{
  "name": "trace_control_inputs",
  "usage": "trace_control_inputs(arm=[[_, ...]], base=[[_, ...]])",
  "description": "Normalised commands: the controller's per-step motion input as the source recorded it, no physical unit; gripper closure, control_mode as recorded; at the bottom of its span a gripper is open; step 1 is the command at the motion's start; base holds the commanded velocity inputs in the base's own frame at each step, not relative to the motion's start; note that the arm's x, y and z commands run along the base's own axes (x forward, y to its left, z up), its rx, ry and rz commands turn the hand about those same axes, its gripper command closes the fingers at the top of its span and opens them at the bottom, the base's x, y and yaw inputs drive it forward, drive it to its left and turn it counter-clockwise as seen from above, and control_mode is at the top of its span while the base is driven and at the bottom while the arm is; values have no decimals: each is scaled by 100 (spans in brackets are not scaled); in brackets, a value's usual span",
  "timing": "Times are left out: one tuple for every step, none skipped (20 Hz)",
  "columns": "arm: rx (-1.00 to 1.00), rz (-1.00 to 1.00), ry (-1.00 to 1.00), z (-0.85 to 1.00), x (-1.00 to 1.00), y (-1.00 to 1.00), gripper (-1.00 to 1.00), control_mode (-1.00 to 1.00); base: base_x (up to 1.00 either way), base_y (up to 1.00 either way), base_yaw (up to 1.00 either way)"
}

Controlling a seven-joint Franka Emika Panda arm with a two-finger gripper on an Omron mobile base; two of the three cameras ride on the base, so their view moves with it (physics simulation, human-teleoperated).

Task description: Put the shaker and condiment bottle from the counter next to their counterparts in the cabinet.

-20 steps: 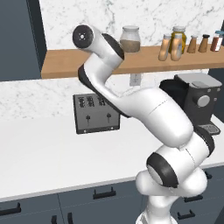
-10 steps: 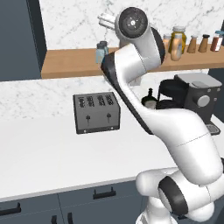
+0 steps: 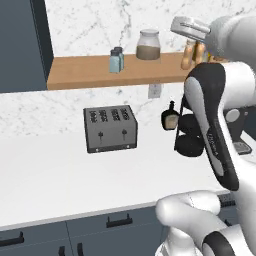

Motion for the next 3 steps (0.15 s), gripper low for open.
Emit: trace_control_inputs(arm=[[0,26,-16,0,-100,-82,-100,-100],[0,25,-16,0,-100,-79,-100,-100],[0,24,-15,0,-100,-78,-100,-100]], base=[[0,0,0],[0,0,0],[0,0,0]])
